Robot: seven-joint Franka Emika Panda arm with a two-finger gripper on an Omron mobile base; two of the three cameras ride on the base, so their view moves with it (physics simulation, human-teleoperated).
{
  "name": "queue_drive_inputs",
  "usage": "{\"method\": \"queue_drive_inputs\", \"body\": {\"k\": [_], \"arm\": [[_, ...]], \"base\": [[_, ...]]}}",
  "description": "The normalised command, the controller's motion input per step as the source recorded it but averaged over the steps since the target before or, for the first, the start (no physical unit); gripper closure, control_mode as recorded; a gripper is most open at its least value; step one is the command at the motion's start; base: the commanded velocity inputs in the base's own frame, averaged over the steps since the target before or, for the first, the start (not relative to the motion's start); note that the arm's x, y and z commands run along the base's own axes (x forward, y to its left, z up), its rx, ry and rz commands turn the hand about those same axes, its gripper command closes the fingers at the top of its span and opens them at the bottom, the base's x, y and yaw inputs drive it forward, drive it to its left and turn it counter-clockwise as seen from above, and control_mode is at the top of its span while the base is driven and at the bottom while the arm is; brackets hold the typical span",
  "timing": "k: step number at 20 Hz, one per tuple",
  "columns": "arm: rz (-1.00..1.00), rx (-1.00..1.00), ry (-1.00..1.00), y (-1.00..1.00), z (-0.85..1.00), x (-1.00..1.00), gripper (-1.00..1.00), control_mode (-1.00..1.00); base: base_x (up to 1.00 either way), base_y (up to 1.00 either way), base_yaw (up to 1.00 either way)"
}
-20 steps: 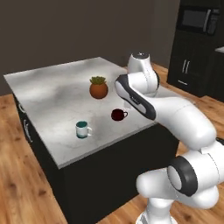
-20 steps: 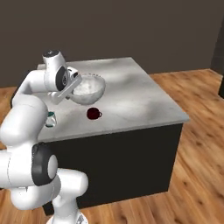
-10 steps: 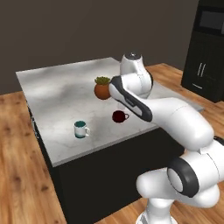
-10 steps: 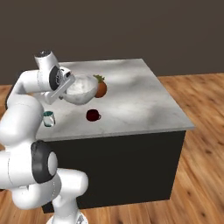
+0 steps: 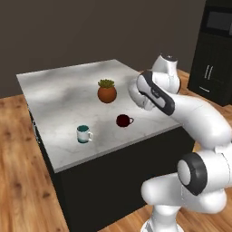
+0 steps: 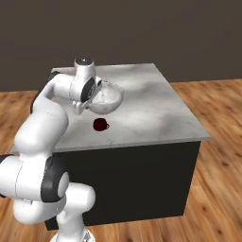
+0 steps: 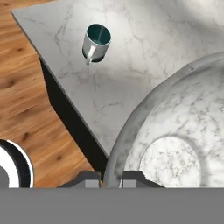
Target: Clear the mugs and bowl far away from the sink.
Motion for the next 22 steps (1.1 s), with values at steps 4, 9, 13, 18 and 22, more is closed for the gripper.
{"method": "queue_drive_inputs", "body": {"k": [4, 9, 13, 18, 22], "arm": [[0.25, 0.00, 0.08, -0.86, -0.21, 0.80, 1.00, -1.00], [0.33, 0.00, 0.04, -0.86, -0.31, 0.66, 1.00, -1.00], [0.39, -0.04, 0.00, -0.79, -0.51, 0.41, 1.00, -1.00], [0.38, -0.11, 0.00, -0.47, -0.67, 0.36, 1.00, -1.00], [0.27, -0.12, 0.00, -0.04, -0.68, 0.49, 1.00, -1.00]], "base": [[0.00, 0.00, 0.00], [0.00, 0.00, 0.00], [0.00, 0.00, 0.00], [0.00, 0.00, 0.00], [0.00, 0.00, 0.00]]}}
